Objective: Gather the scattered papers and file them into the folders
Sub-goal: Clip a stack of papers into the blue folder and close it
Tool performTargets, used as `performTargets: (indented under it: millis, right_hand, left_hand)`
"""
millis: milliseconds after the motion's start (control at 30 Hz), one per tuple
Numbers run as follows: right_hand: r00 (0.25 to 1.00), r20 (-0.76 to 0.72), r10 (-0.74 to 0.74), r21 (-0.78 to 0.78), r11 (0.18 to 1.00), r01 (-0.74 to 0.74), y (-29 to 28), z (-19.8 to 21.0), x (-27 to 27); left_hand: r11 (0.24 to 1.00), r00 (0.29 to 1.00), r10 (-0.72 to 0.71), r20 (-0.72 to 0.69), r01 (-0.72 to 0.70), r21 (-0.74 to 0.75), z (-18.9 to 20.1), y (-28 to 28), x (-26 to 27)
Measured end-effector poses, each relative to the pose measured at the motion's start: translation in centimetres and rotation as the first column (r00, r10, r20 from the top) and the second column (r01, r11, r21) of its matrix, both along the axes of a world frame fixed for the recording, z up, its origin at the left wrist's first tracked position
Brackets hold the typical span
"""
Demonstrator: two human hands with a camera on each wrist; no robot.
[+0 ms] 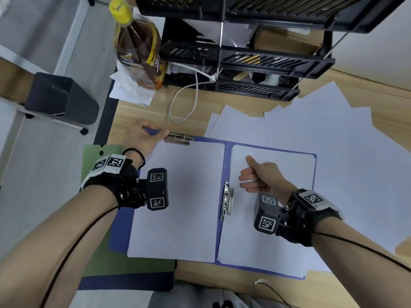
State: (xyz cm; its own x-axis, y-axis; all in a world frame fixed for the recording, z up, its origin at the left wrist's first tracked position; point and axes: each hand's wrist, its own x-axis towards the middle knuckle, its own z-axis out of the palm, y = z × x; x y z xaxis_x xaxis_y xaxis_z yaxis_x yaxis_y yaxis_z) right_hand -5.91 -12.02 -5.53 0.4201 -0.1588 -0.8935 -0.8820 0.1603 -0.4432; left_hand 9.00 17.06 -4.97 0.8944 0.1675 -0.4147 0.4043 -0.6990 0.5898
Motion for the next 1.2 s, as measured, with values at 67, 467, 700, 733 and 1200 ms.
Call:
performTargets:
  millis: [67,467,700,733,1200]
  right_hand:
    - [1.0,0.005,-0.003,-0.012,1.0,0.003,0.2,0.2,0.0]
    - [0.997,0.025,0.076,-0.047,0.996,-0.075,3.6,3.7,-0.9]
    - [1.0,0.021,-0.002,-0.035,0.999,0.002,4.3,4.5,-3.7]
    - [1.0,0.018,-0.006,-0.023,1.0,0.006,4.4,4.7,-4.3]
    - [0.992,0.066,-0.103,0.109,0.989,0.096,5.6,5.0,-7.5]
  left_hand:
    - [0.999,0.998,-0.05,-0.027,0.05,-0.001,0.3,0.2,-0.4]
    - [0.925,0.949,0.136,-0.286,-0.225,-0.306,5.6,6.8,-4.8]
    - [0.973,0.926,0.081,-0.37,-0.154,-0.174,5.4,8.2,-7.9]
    - [0.976,0.932,0.066,-0.357,-0.134,-0.171,5.4,8.2,-8.2]
    - [0.912,0.941,-0.102,-0.321,-0.04,-0.409,10.0,9.4,-8.9]
